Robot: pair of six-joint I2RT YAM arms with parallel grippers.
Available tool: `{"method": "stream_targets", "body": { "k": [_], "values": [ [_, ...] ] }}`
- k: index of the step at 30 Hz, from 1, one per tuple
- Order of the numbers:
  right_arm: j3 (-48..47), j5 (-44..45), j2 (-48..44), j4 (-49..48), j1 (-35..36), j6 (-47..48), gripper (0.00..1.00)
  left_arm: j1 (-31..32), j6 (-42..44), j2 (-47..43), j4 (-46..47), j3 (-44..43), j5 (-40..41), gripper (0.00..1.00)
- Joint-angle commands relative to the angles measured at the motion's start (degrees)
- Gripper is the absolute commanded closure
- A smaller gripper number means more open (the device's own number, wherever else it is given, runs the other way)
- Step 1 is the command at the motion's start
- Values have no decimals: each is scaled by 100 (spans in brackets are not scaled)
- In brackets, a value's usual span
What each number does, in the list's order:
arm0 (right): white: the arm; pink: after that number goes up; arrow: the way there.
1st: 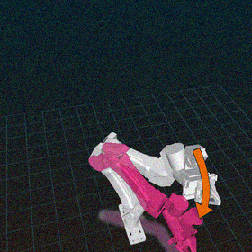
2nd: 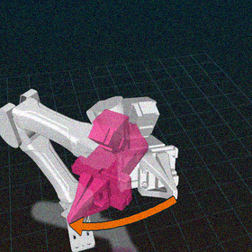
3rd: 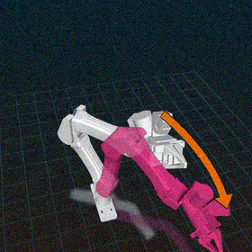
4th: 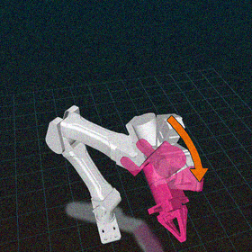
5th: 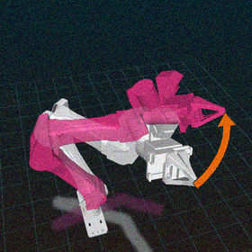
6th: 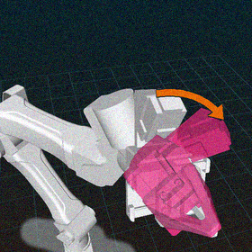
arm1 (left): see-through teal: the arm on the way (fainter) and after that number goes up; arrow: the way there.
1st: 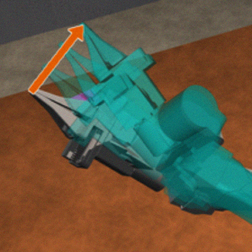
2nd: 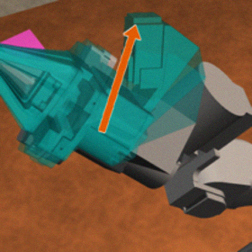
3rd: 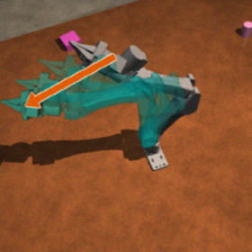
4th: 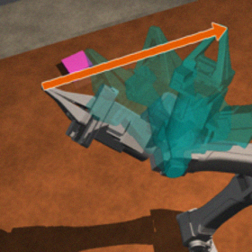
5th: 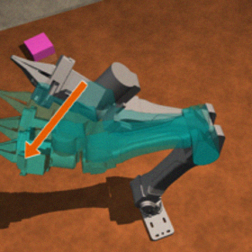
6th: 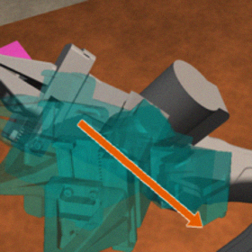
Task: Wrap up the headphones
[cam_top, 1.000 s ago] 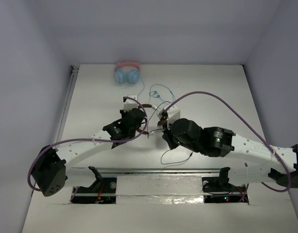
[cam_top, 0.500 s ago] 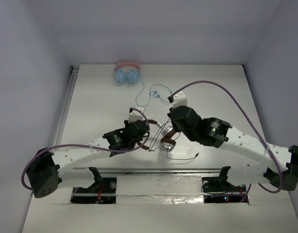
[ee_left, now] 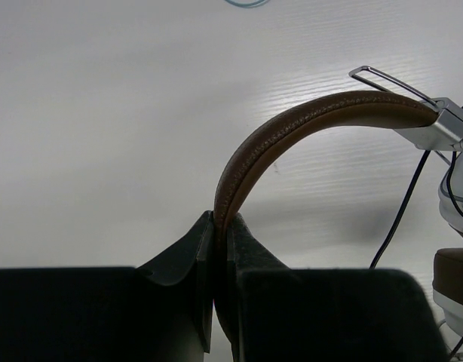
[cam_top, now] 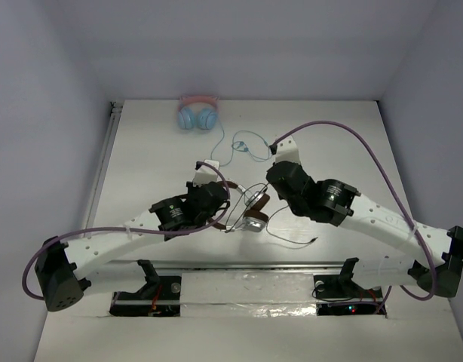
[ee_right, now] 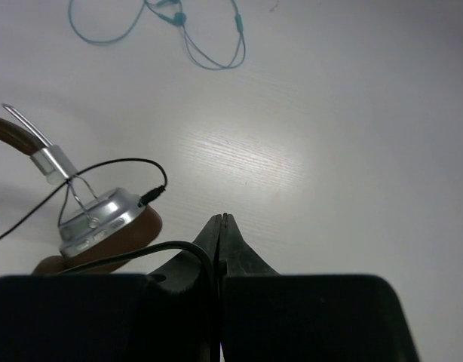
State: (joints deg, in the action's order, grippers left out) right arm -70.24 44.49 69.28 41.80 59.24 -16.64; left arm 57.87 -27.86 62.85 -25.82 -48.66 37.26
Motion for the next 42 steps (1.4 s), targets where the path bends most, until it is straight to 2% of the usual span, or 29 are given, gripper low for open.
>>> {"method": "stream_targets", "body": {
  "k": [1, 3, 4, 8, 13, 18, 22, 25, 30, 35, 39, 42],
  "values": [
    [-192, 253, 182, 512, -53, -233, 100, 146, -97, 43, -694, -433, 675, 100],
    [-227, 341, 244, 540, -53, -304, 100, 208, 7, 78, -758, -512, 512, 100],
    [-201, 376, 227, 392, -53, -261, 100, 208, 330, 9, -618, -486, 145, 100],
    [-52, 595, 209, -250, -106, 81, 100, 208, 711, -343, -204, -416, -674, 100],
    [299, 579, 183, -1542, -492, 372, 100, 208, 1045, -624, 78, -512, -1474, 100],
    [739, -1, 95, -2438, -739, 337, 100, 208, 1080, -950, 157, -697, -1818, 100],
    [959, -291, -63, -2641, -739, 232, 100, 147, 1046, -1011, 42, -881, -1748, 100],
    [1257, -800, -335, -3019, -923, 214, 100, 68, 1115, -1161, 191, -961, -2028, 100],
    [2117, -2721, -924, -4071, -1440, 39, 98, -240, 1195, -1362, 393, -1136, -2371, 100],
    [2822, -4043, -1372, -5260, -1784, -198, 97, -775, 1291, -1407, 587, -1329, -2951, 100],
    [3182, -5184, -1382, -6181, -1898, -444, 96, -1092, 1318, -1372, 885, -1479, -3487, 100],
    [3332, -5607, -1180, -6674, -1899, -576, 95, -1155, 1283, -1319, 1061, -1689, -3882, 100]
  ]
}}
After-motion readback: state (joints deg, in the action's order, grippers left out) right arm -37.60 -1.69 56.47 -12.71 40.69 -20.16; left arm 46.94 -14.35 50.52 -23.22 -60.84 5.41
